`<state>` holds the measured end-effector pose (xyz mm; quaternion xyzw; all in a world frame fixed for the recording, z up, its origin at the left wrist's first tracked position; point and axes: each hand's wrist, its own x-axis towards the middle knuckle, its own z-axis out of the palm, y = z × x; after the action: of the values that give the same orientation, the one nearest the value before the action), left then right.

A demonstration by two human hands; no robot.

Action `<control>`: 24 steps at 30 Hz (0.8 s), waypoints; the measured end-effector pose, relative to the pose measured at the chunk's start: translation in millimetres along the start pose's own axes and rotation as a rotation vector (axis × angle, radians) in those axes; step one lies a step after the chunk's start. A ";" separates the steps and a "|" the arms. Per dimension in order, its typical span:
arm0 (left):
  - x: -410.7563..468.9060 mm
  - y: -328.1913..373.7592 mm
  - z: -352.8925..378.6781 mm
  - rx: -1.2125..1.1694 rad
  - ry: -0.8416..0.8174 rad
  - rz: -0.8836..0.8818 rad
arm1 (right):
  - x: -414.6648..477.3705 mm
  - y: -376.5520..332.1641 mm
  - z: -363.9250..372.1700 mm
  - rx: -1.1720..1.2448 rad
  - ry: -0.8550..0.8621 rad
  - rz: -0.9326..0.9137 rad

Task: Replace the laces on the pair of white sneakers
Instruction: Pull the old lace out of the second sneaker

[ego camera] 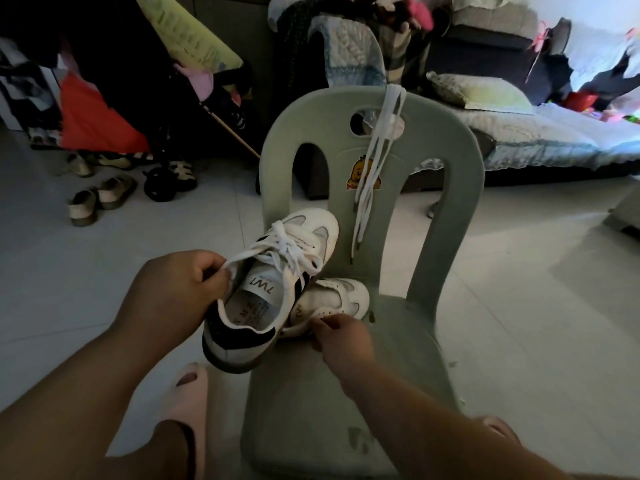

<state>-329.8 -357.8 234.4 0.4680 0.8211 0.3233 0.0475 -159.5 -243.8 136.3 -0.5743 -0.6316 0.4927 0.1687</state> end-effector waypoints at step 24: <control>-41.5 86.5 172.6 -0.046 -0.456 0.045 | -6.9 24.3 -183.7 -0.617 -0.128 -0.324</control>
<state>-177.2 -276.4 139.1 0.5458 0.7709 0.2289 0.2353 -0.9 -174.7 203.0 -0.4586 -0.8429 0.2805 0.0233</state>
